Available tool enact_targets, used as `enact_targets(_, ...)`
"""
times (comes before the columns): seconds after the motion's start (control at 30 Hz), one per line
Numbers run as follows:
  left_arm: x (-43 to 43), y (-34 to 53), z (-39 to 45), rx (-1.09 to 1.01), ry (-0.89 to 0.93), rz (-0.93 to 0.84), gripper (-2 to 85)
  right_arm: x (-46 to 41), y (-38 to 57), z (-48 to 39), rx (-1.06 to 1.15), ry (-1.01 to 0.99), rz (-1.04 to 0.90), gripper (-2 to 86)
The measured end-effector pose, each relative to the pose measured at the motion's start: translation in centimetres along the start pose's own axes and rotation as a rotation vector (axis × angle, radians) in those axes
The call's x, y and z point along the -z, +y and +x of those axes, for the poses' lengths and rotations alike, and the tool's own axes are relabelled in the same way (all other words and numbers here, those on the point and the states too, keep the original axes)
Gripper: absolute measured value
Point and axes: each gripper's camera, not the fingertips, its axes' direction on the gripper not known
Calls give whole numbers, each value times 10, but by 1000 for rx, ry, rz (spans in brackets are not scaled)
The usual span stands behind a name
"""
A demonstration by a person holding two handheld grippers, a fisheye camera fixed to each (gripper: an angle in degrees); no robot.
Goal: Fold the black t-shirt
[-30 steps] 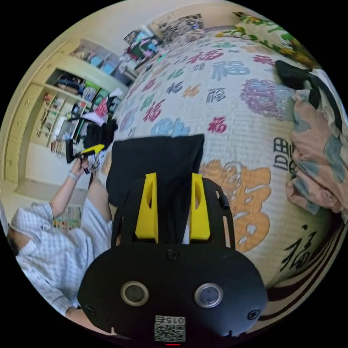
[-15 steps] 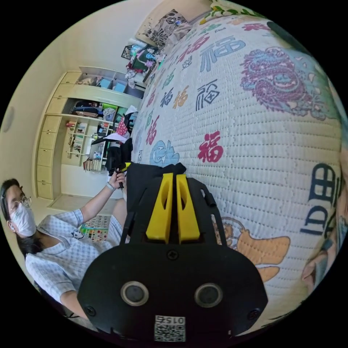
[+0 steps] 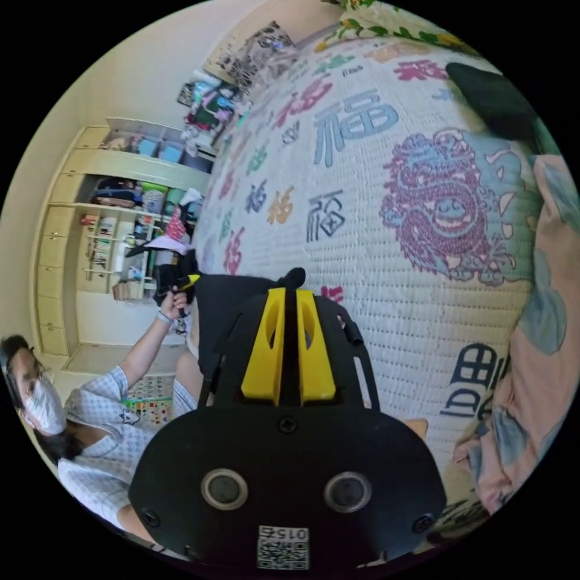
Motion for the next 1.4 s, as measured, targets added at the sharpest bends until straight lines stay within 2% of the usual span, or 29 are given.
enact_targets(0.07, 5, 11, 8, -9, -52, -15, 59, -19, 2, -6, -50, 122, -106, 62)
enact_targets(0.13, 16, 32, 26, -42, -117, -2, 67, -22, 16, -22, -14, 168, -100, 72)
enact_targets(0.2, 22, 74, 60, -92, -151, -62, 79, -22, 41, -48, 71, 145, -76, 80)
enact_targets(0.3, 6, 141, 98, -104, -166, -148, 94, -52, 97, -102, 252, 160, -154, 84)
enact_targets(0.37, -12, 177, 109, -77, -160, -177, 101, -103, 138, -132, 353, 178, -319, 86)
enact_targets(0.47, -37, 222, 111, 30, -160, -159, 102, -163, 172, -156, 456, 310, -434, 75)
enact_targets(0.57, -41, 244, 114, 71, -183, -64, 70, -193, 181, -174, 506, 502, -376, 50)
enact_targets(0.67, -38, 254, 116, 87, -171, -44, 17, -204, 180, -184, 496, 499, -374, 39)
enact_targets(0.77, -23, 268, 130, 60, -162, -4, 4, -202, 182, -194, 476, 451, -362, 34)
enact_targets(0.93, -15, 297, 149, 24, -179, 11, 4, -205, 190, -211, 473, 432, -329, 39)
enact_targets(1.03, -31, 309, 142, 60, -214, -53, 13, -231, 187, -210, 451, 477, -398, 53)
enact_targets(1.1, -35, 320, 133, 130, -152, -71, 32, -241, 181, -209, 415, 462, -416, 64)
enact_targets(1.23, -6, 344, 139, 169, -127, 67, 76, -229, 155, -224, 328, 393, -335, 85)
enact_targets(1.3, 21, 363, 148, 202, -293, 225, 100, -221, 140, -239, 331, 392, -279, 83)
enact_targets(1.4, 30, 378, 143, 284, -407, 329, 112, -225, 106, -274, 385, 341, -226, 81)
